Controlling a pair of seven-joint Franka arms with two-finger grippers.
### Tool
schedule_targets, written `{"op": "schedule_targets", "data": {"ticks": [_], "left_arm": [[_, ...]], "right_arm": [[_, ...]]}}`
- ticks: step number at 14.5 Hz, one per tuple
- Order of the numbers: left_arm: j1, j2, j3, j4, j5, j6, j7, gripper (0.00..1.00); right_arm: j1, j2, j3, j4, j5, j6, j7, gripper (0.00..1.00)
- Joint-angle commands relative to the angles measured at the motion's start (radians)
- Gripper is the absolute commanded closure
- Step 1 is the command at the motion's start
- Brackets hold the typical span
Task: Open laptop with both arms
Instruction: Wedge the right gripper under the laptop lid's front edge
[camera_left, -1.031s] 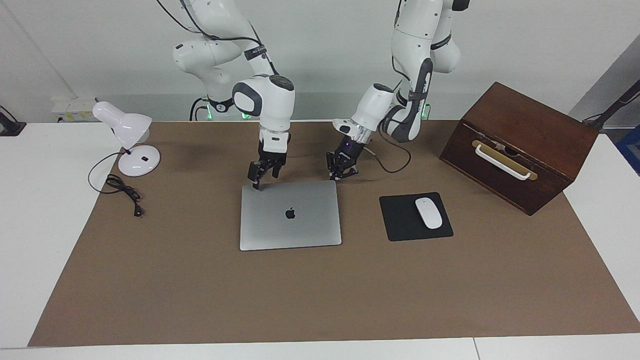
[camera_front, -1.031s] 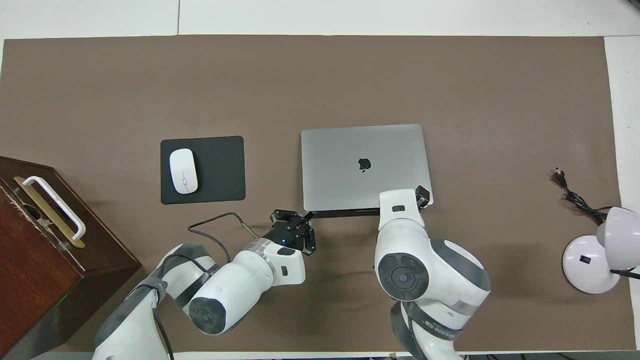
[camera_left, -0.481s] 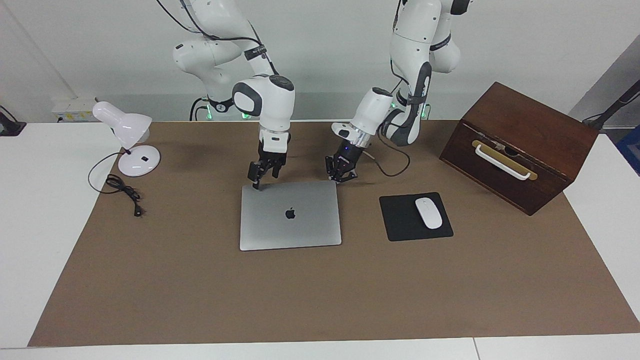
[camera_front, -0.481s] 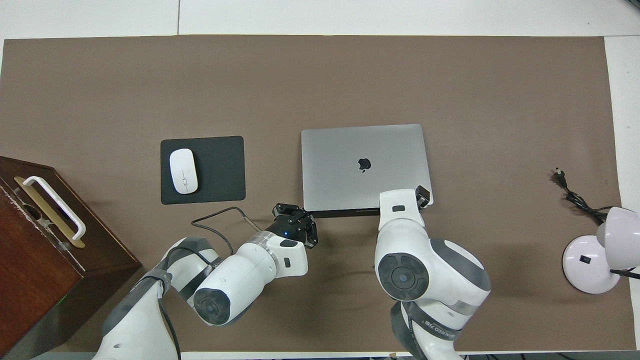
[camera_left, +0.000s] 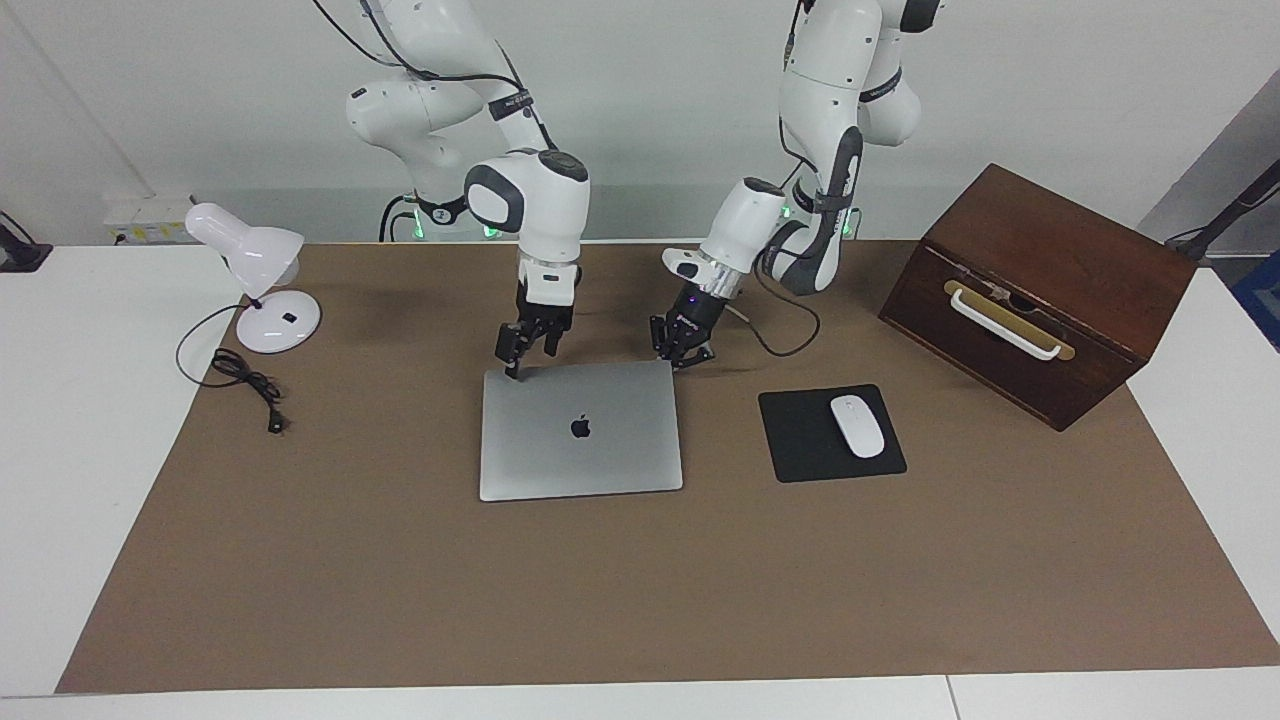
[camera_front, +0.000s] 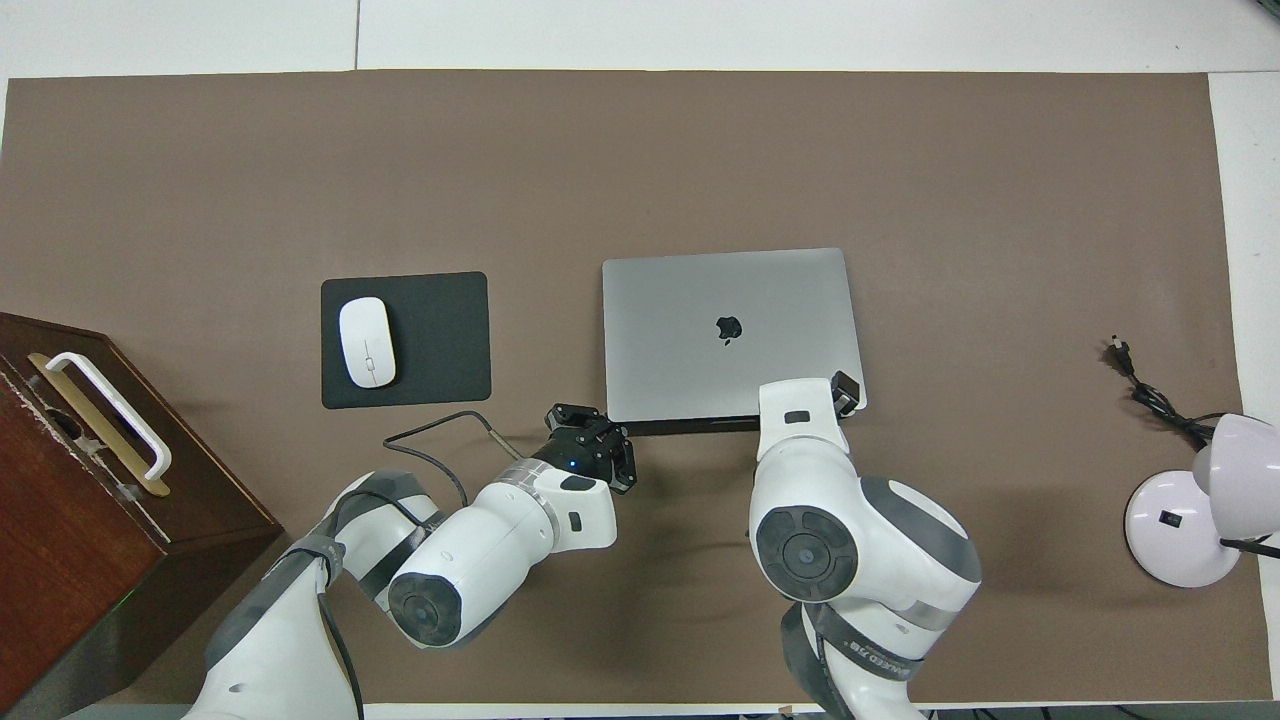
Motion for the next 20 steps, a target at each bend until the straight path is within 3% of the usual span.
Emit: {"op": "schedule_targets", "data": {"ticks": [1,3,20], "left_arm": [[0.016,0.037,0.000,0.032,0.001,0.008,0.000,1.00],[0.013,0.065,0.000,0.052,-0.001,0.008,0.001,1.00],[0.016,0.070,0.002,0.054,0.001,0.008,0.003,1.00]], "right_arm": [[-0.013,0.013,0.000,0.001,-0.032,0.030,0.025,0.00],[-0.014,0.013,0.000,0.001,-0.032,0.032,0.024,0.00],[-0.060,0.062,0.000,0.088,-0.034,0.055,-0.060,0.00]]}}
